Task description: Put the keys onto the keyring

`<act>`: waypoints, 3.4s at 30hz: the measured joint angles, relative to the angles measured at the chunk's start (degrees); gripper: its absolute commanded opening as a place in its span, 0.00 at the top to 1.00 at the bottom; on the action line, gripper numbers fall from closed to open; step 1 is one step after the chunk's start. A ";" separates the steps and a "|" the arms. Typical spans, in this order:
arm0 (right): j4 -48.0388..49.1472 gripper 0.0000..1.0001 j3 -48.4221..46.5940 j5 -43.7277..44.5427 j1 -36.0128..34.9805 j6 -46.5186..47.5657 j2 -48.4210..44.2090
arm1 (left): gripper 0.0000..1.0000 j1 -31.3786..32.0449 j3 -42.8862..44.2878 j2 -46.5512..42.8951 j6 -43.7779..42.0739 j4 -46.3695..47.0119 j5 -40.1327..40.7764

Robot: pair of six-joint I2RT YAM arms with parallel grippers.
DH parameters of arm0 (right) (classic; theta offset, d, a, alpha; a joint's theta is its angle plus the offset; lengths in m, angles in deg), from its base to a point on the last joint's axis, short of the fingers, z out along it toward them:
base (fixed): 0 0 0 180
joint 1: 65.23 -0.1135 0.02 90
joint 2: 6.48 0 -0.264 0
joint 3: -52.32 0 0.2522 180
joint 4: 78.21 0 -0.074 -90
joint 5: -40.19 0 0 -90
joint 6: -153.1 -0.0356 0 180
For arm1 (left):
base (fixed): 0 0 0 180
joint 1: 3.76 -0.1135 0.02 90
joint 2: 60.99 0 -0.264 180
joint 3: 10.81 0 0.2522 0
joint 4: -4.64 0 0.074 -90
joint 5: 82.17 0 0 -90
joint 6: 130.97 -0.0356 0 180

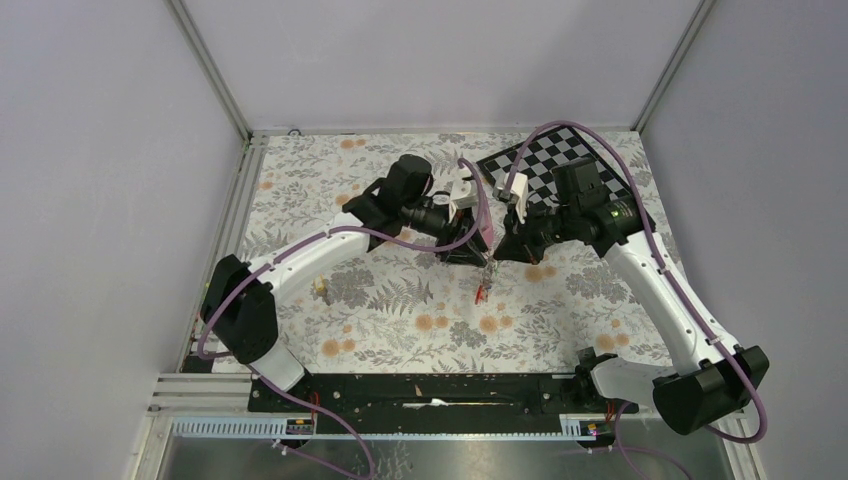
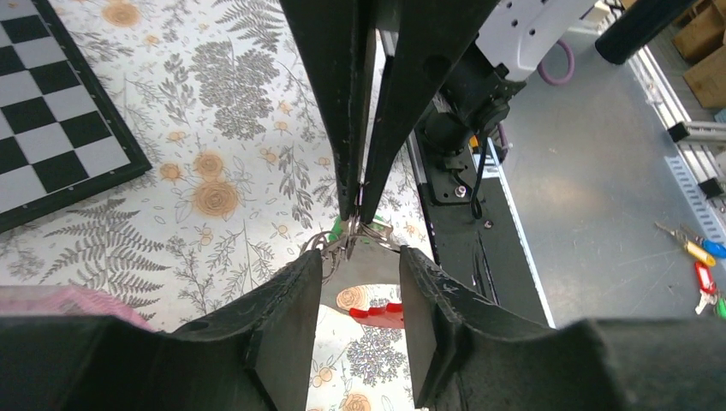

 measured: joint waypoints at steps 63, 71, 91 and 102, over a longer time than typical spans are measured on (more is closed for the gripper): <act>-2.10 0.70 -0.39 -1.16 0.72 0.48 -2.27 | 1.00 -1.22 -14.73 1.60 30.80 40.63 -5.70; -0.76 0.72 1.29 -1.81 1.07 -0.20 -2.25 | 1.00 -1.20 -14.73 1.07 35.41 46.99 -6.62; 0.66 0.94 3.98 -5.01 1.11 -0.81 -2.40 | 1.00 -1.53 -16.79 1.05 40.74 54.36 -8.46; 0.96 0.74 4.17 -8.46 1.18 -1.92 -1.25 | 1.00 -1.42 -17.33 1.05 43.71 58.86 -9.11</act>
